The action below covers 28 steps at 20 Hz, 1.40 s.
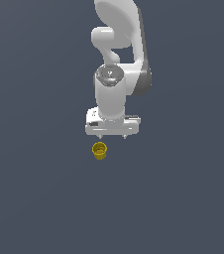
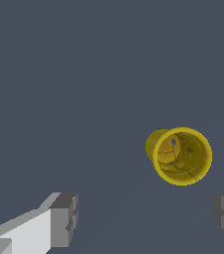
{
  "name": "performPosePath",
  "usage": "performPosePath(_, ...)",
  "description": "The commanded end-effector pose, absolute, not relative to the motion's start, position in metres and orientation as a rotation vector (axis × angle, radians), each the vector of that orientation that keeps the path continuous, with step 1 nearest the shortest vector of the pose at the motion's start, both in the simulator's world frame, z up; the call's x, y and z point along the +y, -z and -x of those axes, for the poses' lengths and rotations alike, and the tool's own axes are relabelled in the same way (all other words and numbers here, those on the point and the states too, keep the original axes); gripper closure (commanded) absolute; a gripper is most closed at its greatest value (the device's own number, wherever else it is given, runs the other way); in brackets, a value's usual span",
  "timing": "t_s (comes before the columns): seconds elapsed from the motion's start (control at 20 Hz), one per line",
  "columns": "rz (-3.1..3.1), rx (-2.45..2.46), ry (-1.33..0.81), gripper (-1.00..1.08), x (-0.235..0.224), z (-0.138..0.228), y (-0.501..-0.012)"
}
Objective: Pick up the object and move it to a goal position.
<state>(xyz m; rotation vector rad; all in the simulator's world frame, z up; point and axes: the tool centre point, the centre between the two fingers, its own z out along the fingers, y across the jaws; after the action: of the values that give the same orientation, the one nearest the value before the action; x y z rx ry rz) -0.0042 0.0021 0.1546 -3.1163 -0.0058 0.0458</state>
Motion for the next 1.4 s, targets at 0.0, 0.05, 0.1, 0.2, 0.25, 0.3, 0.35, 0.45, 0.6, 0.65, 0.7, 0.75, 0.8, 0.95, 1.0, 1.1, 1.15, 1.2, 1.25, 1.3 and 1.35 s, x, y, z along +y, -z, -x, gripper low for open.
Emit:
performPosePath(0.0,3.116,-0.006,-0.046,-0.92,0.002,0.004,-0.155)
performPosePath(0.05,3.116,-0.006,-0.044,-0.92,0.002,0.004,-0.155)
performPosePath(0.1,3.117,-0.008,-0.040,-0.92,0.001,0.003,-0.156)
performPosePath(0.2,3.119,-0.015,-0.023,-0.92,-0.001,0.000,-0.160)
performPosePath(0.25,3.120,-0.020,-0.010,-0.92,-0.003,-0.002,-0.163)
performPosePath(0.3,3.122,-0.025,0.004,-0.92,-0.005,-0.004,-0.167)
performPosePath(0.35,3.123,-0.030,0.017,-0.92,-0.007,-0.006,-0.170)
performPosePath(0.45,3.125,-0.036,0.033,-0.92,-0.009,-0.009,-0.174)
performPosePath(0.6,3.125,-0.037,0.035,-0.92,-0.010,-0.009,-0.175)
performPosePath(0.65,3.124,-0.036,0.032,-0.92,-0.009,-0.009,-0.174)
performPosePath(0.7,3.125,-0.035,0.032,-0.92,-0.009,-0.009,-0.174)
performPosePath(0.75,3.125,-0.032,0.032,-0.92,-0.010,-0.009,-0.173)
performPosePath(0.8,3.125,-0.026,0.032,-0.92,-0.011,-0.009,-0.171)
performPosePath(0.95,3.127,0.004,0.028,-0.92,-0.017,-0.009,-0.161)
performPosePath(1.0,3.128,0.019,0.026,-0.92,-0.020,-0.009,-0.157)
performPosePath(1.1,3.129,0.054,0.021,-0.92,-0.027,-0.009,-0.146)
performPosePath(1.15,3.130,0.075,0.018,-0.92,-0.032,-0.009,-0.139)
performPosePath(1.2,3.131,0.098,0.015,-0.92,-0.036,-0.009,-0.132)
performPosePath(1.25,3.132,0.119,0.012,-0.92,-0.041,-0.008,-0.125)
performPosePath(1.3,3.133,0.138,0.010,-0.92,-0.045,-0.008,-0.119)
performPosePath(1.35,3.133,0.155,0.007,-0.92,-0.048,-0.007,-0.114)
